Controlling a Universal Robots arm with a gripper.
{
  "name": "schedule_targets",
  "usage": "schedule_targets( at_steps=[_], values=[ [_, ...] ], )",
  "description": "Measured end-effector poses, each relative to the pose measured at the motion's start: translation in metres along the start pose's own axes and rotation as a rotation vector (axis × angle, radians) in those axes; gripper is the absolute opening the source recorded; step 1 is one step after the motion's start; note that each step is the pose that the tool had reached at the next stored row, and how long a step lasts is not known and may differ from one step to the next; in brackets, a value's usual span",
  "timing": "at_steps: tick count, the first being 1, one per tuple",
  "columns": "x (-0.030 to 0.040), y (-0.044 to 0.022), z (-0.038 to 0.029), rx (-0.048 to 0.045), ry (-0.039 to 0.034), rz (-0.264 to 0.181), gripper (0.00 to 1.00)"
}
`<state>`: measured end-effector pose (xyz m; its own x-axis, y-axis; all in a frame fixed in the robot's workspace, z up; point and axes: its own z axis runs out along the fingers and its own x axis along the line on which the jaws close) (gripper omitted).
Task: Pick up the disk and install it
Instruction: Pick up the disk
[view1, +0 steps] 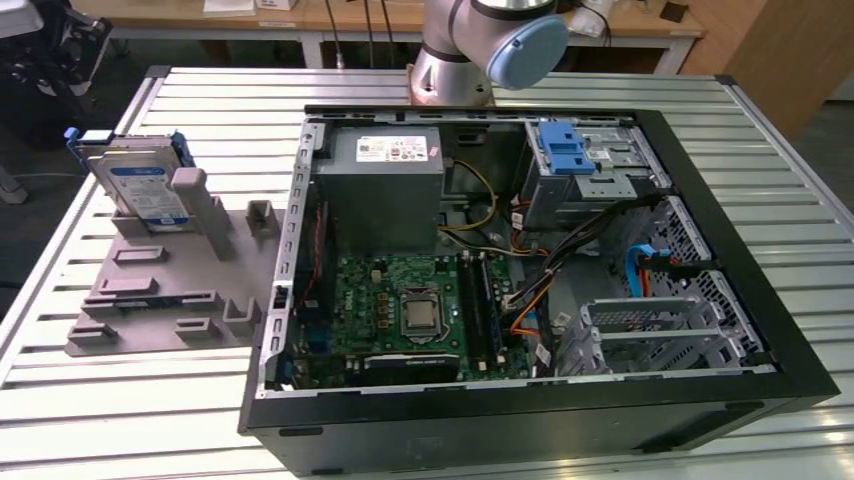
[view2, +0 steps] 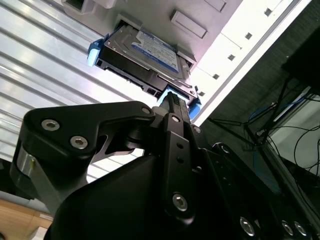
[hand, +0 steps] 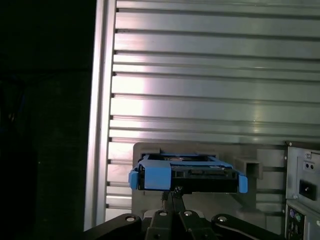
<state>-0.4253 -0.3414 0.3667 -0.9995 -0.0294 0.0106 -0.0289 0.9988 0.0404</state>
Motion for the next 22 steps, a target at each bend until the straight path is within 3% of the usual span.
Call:
schedule_targets(
  at_steps=[22],
  values=[
    [0.0000, 0.0000, 0.0000, 0.0009, 0.0036, -0.089, 0.11]
  ],
)
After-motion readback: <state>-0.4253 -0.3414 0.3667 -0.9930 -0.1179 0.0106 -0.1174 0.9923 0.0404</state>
